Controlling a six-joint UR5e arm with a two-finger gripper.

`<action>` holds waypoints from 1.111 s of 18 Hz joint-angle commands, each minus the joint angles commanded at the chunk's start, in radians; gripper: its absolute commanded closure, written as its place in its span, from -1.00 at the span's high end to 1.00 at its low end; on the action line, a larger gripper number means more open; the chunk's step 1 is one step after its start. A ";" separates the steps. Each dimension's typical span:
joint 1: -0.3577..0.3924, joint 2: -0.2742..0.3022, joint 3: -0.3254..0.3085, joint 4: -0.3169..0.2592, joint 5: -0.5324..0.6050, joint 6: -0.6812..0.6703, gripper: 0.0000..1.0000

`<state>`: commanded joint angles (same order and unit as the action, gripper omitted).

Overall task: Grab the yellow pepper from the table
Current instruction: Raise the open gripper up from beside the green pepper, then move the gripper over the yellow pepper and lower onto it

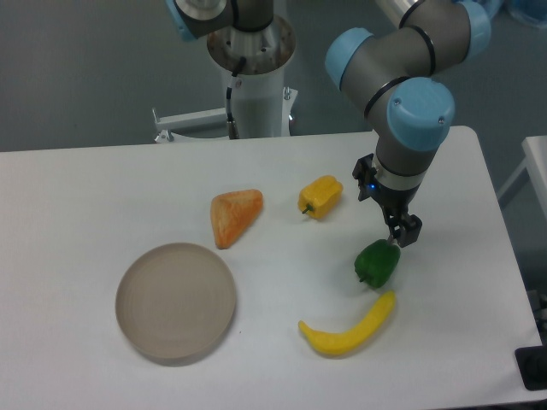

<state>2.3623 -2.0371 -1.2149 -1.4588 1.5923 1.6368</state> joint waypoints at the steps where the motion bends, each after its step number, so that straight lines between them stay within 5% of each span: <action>1: 0.000 0.002 0.000 0.000 0.000 0.000 1.00; 14: -0.002 0.028 -0.074 0.002 0.002 -0.006 1.00; 20: 0.005 0.097 -0.247 0.069 0.003 -0.009 1.00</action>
<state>2.3669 -1.9406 -1.4615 -1.3900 1.5953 1.6276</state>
